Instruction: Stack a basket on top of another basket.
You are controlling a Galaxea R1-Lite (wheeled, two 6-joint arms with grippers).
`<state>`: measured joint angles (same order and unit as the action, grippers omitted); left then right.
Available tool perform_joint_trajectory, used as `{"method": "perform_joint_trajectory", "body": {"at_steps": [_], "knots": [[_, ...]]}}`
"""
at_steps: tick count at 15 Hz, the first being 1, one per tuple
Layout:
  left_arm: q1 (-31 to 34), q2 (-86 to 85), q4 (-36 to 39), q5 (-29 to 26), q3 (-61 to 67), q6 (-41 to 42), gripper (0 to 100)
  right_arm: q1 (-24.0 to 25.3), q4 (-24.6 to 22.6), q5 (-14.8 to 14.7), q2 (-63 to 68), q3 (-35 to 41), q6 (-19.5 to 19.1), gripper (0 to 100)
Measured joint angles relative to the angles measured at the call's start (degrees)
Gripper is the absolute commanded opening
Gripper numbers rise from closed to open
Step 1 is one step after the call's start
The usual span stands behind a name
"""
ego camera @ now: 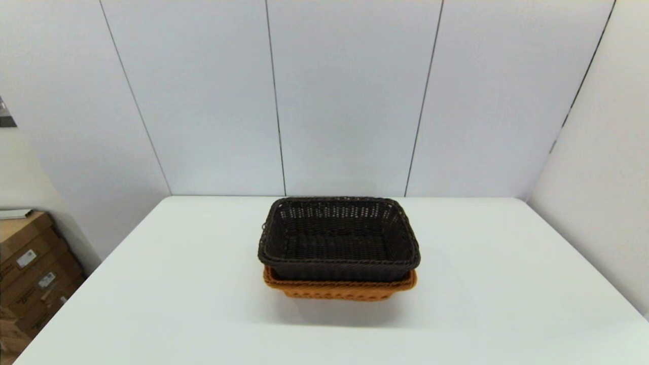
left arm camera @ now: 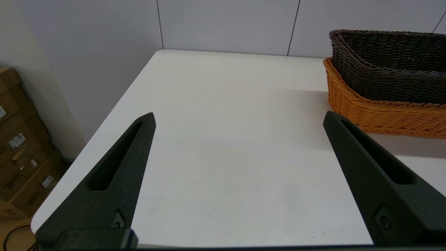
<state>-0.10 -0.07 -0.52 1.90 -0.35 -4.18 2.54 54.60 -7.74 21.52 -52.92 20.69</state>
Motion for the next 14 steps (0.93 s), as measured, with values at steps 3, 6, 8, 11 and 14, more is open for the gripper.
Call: {"method": "perform_joint_trajectory", "body": {"at_steps": [3, 6, 8, 11, 14], "knots": [[0.00, 0.00, 0.00, 0.02, 0.00, 0.00, 100, -1.94, 0.07, -0.06, -8.40, 5.63, -3.39, 100], [0.00, 0.00, 0.00, -0.01, 0.00, 0.00, 100, -2.38, 0.02, -0.38, -16.26, 10.17, -7.85, 100], [0.00, 0.00, 0.00, 0.00, 0.00, 0.00, 100, -2.44, -0.04, -0.44, -19.46, 12.40, -11.09, 100], [0.00, 0.00, 0.00, 0.00, 0.00, 0.00, 100, -2.46, -3.94, -0.24, -21.27, 18.27, -13.42, 100], [0.00, 0.00, 0.00, 0.00, 0.00, 0.02, 100, -2.46, -18.83, -0.57, -21.59, 30.73, -16.14, 100]]}}
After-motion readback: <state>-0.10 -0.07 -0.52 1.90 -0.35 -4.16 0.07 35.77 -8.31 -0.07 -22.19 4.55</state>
